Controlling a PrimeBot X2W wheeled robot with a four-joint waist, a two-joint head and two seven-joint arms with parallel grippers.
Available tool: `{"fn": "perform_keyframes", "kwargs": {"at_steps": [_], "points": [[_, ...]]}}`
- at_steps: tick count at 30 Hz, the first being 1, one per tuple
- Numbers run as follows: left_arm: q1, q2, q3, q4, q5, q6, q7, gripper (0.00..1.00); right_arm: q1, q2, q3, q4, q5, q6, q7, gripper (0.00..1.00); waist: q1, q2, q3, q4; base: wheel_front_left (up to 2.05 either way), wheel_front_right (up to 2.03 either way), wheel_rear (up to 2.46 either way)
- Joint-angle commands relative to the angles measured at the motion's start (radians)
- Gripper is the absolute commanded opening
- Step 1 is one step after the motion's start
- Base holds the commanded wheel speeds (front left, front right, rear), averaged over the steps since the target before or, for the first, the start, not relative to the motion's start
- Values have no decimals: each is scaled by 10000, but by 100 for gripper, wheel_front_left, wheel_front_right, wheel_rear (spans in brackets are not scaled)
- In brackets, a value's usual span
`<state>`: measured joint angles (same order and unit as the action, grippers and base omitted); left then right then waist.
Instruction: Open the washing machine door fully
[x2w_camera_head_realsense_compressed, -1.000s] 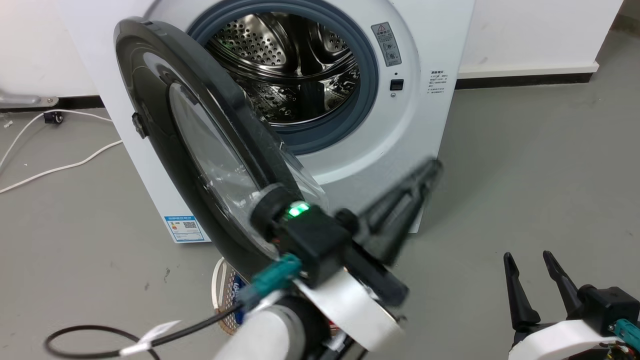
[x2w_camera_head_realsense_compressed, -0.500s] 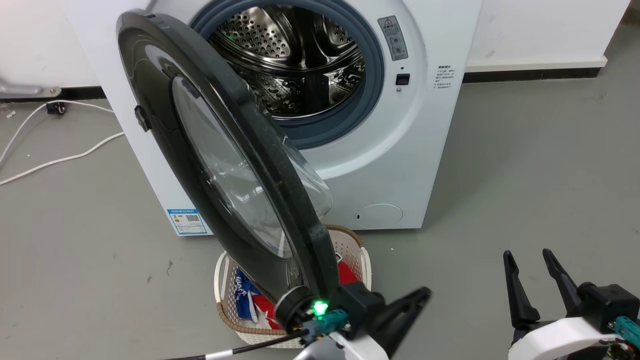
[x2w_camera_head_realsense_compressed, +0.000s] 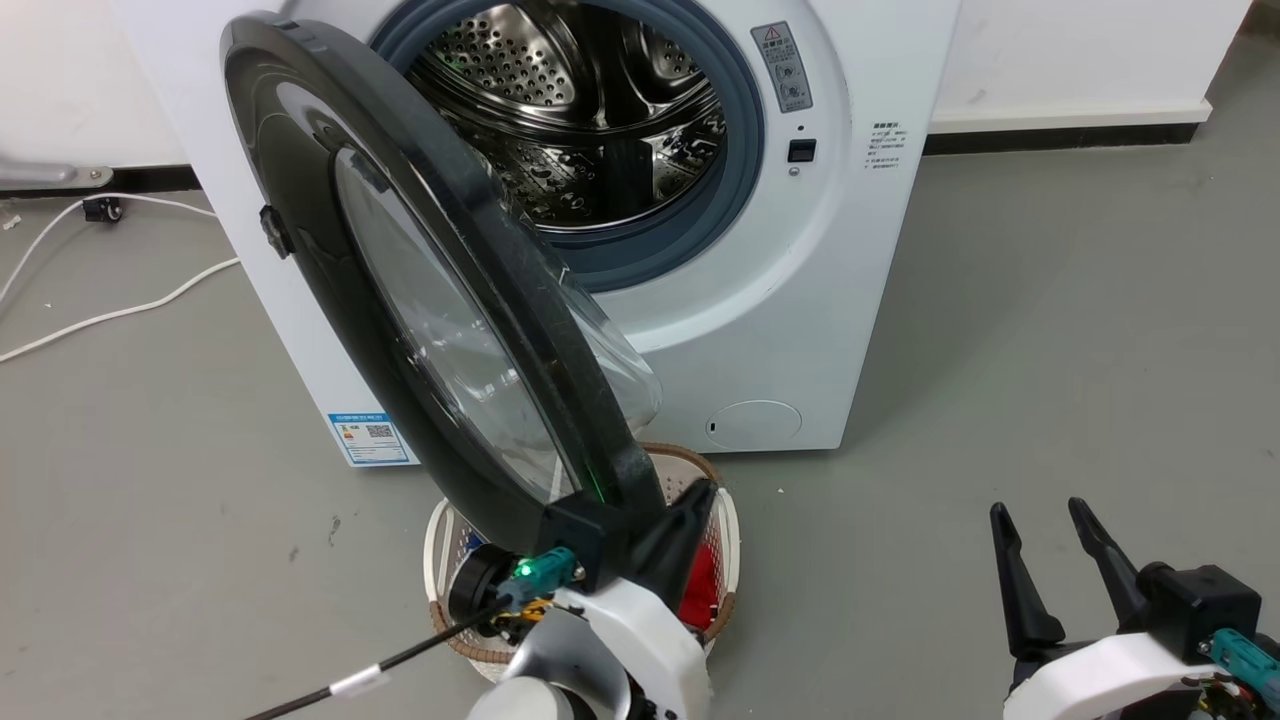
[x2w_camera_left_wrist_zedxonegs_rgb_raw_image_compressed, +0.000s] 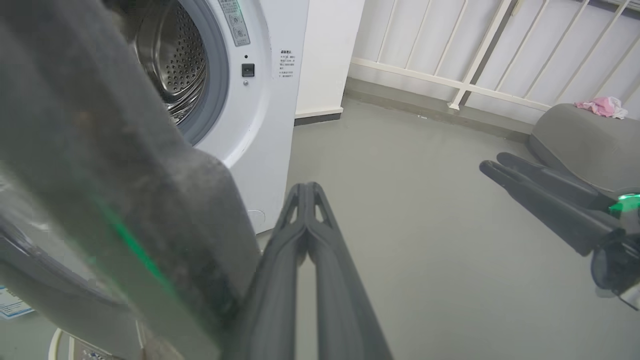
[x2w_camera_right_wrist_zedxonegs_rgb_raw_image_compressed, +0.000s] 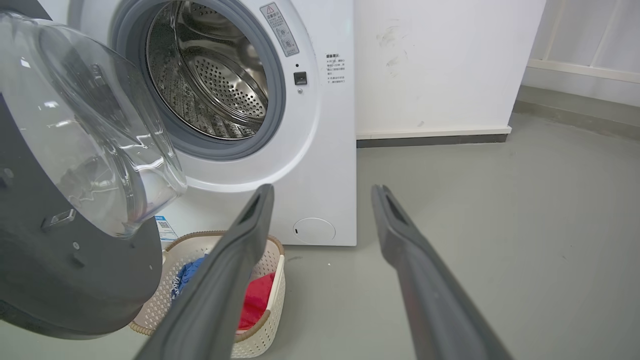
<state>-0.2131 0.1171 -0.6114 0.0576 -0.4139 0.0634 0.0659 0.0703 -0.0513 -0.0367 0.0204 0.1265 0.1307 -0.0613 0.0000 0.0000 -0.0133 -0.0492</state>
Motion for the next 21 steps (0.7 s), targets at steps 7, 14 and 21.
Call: {"fn": "perform_keyframes", "kwargs": {"at_steps": [7,14,21], "points": [[67,72,408,180,-171,373,-290,0,-162,19,80,-6,-121,1,34,100,0,0,-15,37,0,0,0],[562,344,517,-113,-159,718,-208,0,-135,17,0,-53,-166,1,9,100,0,0,-33,248,0,0,0],[921,671,706,-677,-98,1049,-153,0,-161,19,-101,-108,-187,1,11,100,0,0,-73,523,0,0,0]]}}
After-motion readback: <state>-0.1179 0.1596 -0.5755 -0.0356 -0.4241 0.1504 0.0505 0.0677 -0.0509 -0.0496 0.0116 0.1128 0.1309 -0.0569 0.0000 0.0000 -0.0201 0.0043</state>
